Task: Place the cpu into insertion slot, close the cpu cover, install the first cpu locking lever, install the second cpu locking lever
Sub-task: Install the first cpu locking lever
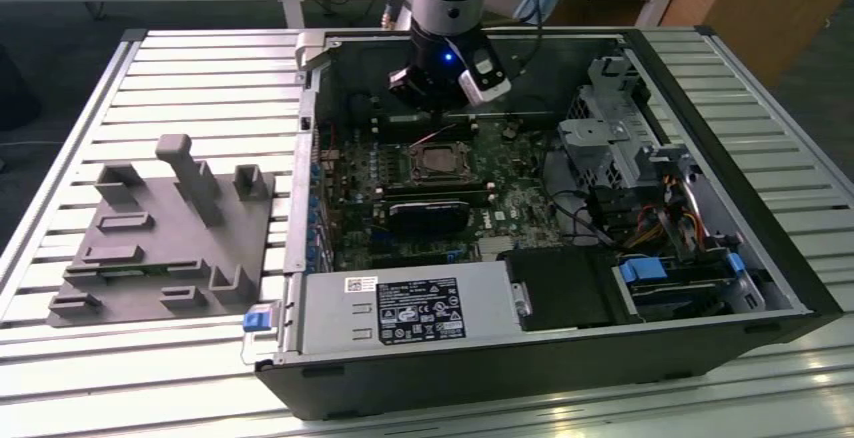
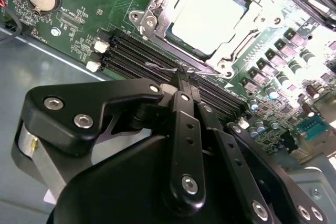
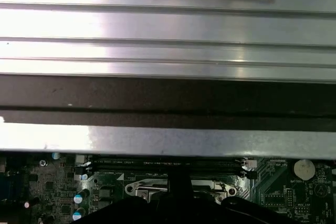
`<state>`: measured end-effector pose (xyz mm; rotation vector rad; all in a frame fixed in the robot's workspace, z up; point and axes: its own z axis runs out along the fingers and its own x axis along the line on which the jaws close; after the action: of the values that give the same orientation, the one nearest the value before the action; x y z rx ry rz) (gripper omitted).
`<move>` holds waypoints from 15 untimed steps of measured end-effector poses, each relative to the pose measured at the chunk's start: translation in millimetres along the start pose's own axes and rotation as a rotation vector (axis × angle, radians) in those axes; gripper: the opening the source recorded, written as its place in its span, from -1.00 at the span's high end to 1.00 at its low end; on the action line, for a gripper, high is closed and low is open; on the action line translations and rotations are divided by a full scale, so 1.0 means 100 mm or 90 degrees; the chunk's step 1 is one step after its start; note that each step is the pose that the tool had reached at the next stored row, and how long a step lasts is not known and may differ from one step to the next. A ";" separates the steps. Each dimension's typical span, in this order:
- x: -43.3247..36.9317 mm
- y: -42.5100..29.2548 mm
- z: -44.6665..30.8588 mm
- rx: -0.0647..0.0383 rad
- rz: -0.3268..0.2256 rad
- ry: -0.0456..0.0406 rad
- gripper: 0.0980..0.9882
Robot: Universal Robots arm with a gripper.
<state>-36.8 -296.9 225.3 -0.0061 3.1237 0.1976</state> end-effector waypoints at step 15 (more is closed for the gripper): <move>-0.050 0.014 0.059 0.000 0.001 0.0000 0.96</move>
<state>-31.8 -294.7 219.7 -0.0047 3.1237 0.1975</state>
